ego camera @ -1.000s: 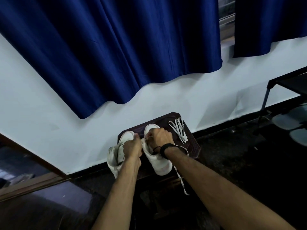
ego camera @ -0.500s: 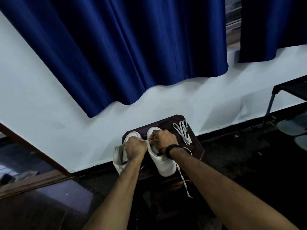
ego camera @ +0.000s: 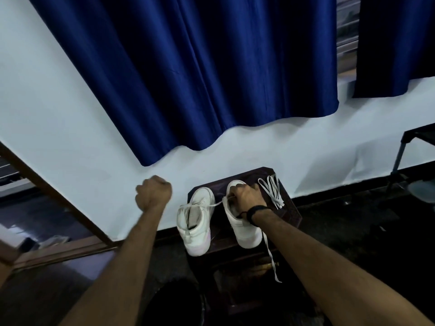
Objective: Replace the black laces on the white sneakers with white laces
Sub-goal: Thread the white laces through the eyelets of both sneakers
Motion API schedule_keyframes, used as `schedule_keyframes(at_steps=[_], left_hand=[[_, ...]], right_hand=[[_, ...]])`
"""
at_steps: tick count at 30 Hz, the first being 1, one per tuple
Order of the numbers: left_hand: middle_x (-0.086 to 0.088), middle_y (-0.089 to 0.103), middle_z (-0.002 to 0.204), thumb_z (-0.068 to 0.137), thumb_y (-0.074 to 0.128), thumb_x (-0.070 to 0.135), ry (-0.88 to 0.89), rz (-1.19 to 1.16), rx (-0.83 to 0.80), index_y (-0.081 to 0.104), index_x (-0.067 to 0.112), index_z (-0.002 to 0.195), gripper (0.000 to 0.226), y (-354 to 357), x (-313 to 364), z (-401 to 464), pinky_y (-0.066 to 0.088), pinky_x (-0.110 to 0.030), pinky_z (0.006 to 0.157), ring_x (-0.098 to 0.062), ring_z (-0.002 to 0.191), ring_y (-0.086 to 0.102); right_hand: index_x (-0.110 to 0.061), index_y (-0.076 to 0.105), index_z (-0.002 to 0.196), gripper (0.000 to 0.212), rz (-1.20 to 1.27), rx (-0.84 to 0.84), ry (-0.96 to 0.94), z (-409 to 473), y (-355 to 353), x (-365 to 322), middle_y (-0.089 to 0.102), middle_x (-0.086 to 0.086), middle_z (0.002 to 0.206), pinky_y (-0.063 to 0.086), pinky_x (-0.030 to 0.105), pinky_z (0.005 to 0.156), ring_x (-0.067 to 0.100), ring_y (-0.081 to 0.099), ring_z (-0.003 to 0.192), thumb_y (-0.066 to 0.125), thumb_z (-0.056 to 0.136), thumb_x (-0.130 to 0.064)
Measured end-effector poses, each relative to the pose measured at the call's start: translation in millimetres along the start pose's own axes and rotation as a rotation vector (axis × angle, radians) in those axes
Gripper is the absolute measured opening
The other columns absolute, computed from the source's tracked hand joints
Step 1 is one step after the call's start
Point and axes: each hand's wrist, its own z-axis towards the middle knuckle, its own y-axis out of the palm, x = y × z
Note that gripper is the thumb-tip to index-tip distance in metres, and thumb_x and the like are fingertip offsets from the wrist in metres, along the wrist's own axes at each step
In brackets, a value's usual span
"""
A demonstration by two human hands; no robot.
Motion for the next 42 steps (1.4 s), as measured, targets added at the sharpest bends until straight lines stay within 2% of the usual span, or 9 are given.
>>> schedule_keyframes(at_steps=[3,8,13,17,22,25,29,34,42], left_hand=[[-0.006,0.054,0.138,0.091,0.054,0.013,0.439,0.062,-0.169,0.061,0.017,0.130,0.039,32.2,5.1,-20.5,0.039,-0.037,0.107,-0.027,0.129,0.045],[-0.010,0.063,0.128,0.092,0.045,0.026,0.563,0.183,-0.631,0.062,0.022,0.124,0.037,77.3,30.1,-53.0,0.044,-0.033,0.099,-0.027,0.122,0.055],[-0.011,0.067,0.109,0.095,0.040,0.024,0.507,0.149,-0.310,0.067,0.016,0.101,0.029,65.4,36.7,-62.5,0.049,-0.034,0.087,-0.032,0.104,0.062],[-0.017,0.068,0.114,0.094,0.043,0.020,0.202,0.074,0.015,0.067,0.013,0.111,0.030,29.0,27.3,-39.3,0.047,-0.039,0.090,-0.036,0.105,0.063],[-0.020,0.063,0.120,0.092,0.046,0.014,-0.147,-0.025,0.126,0.066,0.005,0.109,0.029,1.8,-13.0,-9.4,0.034,-0.041,0.099,-0.036,0.113,0.056],[-0.017,0.058,0.124,0.087,0.054,0.019,0.025,0.189,0.079,0.065,0.007,0.118,0.035,11.0,-29.7,-10.9,0.034,-0.043,0.101,-0.034,0.119,0.047],[-0.010,0.054,0.138,0.090,0.053,0.011,0.396,0.031,-0.128,0.050,0.013,0.141,0.050,36.6,-4.7,-26.2,0.039,-0.038,0.107,-0.029,0.128,0.046],[-0.010,0.067,0.120,0.093,0.049,0.016,0.584,0.097,-0.520,0.067,0.016,0.114,0.028,68.9,30.9,-60.6,0.047,-0.035,0.095,-0.030,0.117,0.058],[-0.010,0.068,0.111,0.098,0.043,0.031,0.539,0.287,-0.183,0.070,0.024,0.107,0.029,70.8,24.2,-69.3,0.044,-0.037,0.089,-0.034,0.109,0.060]], right_hand=[[-0.021,0.061,0.111,0.025,0.019,-0.012,-0.003,1.1,0.7,-0.3,0.063,0.005,0.117,0.031,0.041,0.098,0.024,0.055,0.114,0.048,0.090,-0.023],[-0.021,0.061,0.109,0.021,0.006,-0.004,-0.008,-0.3,-0.8,0.7,0.064,0.005,0.115,0.031,0.039,0.096,0.025,0.057,0.111,0.049,0.092,-0.025],[-0.022,0.060,0.111,0.023,-0.014,0.010,-0.002,-0.7,-3.1,0.6,0.063,0.003,0.116,0.033,0.038,0.093,0.023,0.056,0.113,0.049,0.091,-0.026],[-0.018,0.056,0.118,0.032,-0.135,0.063,0.035,-2.9,-2.2,2.2,0.055,0.007,0.121,0.034,0.043,0.097,0.028,0.044,0.119,0.053,0.085,-0.018],[-0.009,0.062,0.109,0.034,-0.116,0.187,0.151,-6.5,1.5,-0.6,0.059,0.013,0.106,0.046,0.042,0.084,0.033,0.055,0.105,0.055,0.077,-0.003],[-0.006,0.057,0.113,0.035,-0.035,0.163,0.139,-5.3,1.9,-1.5,0.056,0.015,0.111,0.049,0.041,0.077,0.034,0.054,0.107,0.050,0.079,0.001],[-0.007,0.055,0.115,0.036,-0.011,0.142,0.134,-4.2,1.0,-2.3,0.054,0.014,0.116,0.049,0.040,0.075,0.033,0.052,0.111,0.047,0.081,0.002],[-0.005,0.056,0.110,0.034,0.032,0.169,0.150,-5.2,0.9,-0.9,0.055,0.016,0.112,0.049,0.040,0.071,0.036,0.055,0.105,0.049,0.078,0.004],[-0.010,0.052,0.114,0.034,0.034,0.119,0.230,-4.2,0.9,-1.6,0.053,0.010,0.117,0.049,0.037,0.074,0.031,0.053,0.110,0.051,0.080,-0.005]])
